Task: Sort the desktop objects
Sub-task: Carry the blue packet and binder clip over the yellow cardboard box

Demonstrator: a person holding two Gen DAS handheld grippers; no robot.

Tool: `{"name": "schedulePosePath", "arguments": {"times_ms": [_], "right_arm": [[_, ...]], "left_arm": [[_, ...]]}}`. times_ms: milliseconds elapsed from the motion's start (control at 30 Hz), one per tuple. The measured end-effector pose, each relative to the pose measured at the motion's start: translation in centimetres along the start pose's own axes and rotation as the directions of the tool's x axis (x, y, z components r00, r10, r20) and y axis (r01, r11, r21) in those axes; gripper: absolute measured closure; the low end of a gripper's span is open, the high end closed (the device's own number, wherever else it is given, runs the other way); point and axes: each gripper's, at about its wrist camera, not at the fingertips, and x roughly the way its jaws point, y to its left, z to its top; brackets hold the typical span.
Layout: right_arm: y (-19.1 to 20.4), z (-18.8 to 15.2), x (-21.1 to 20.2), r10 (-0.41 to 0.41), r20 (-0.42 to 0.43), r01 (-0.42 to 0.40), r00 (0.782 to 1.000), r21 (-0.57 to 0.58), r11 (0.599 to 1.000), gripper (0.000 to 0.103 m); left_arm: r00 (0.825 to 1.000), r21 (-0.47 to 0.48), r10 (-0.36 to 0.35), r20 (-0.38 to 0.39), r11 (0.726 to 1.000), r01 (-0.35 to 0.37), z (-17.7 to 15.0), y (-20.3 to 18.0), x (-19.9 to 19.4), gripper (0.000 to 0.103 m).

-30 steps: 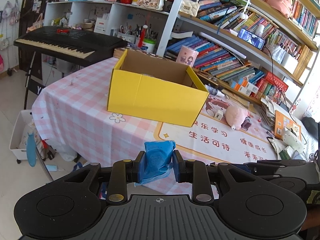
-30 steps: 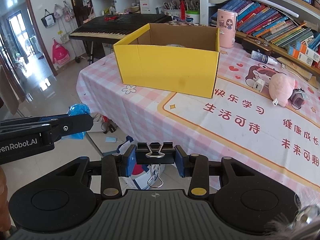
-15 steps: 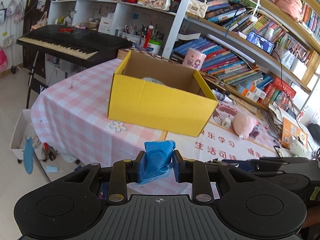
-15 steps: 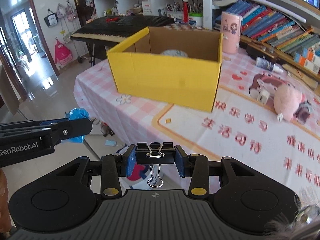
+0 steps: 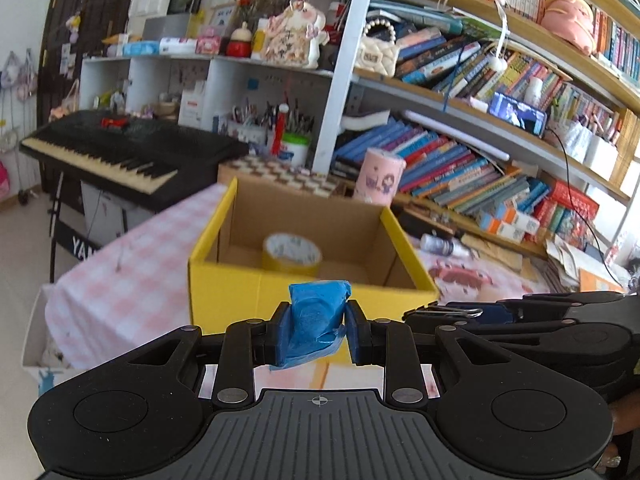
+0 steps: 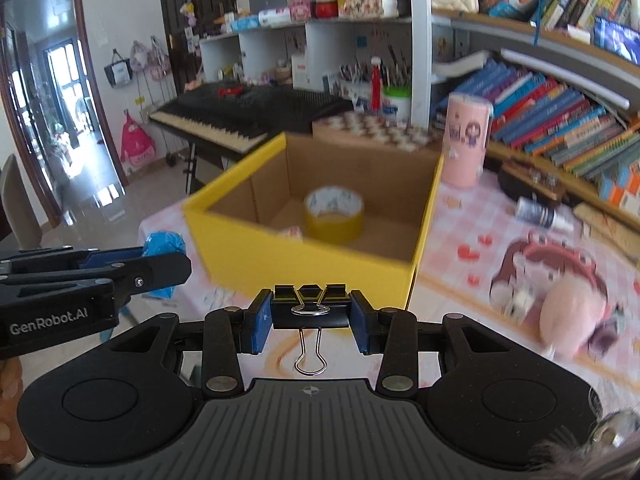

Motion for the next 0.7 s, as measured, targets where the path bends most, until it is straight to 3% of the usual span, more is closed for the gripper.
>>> {"name": "schedulePosePath", "arguments": {"times_ms": [367,700], "right_arm": [[-2.9,5.2,3.8,0.014,0.059,-0.009,0.998,-0.077,0.997,0.065],[-3.8,7.4,10.4,-0.001,0.008,0.004,1.000,-0.288,0.958,0.065]], "left_arm": [[0.997,0.035,0.057,0.059,0.998,-0.059,4.7,-0.5,4.9,0.077],[0.990,0.130,0.130,-0.061,0.984,-0.121,4.7,-0.1,12.0,0.077]]}}
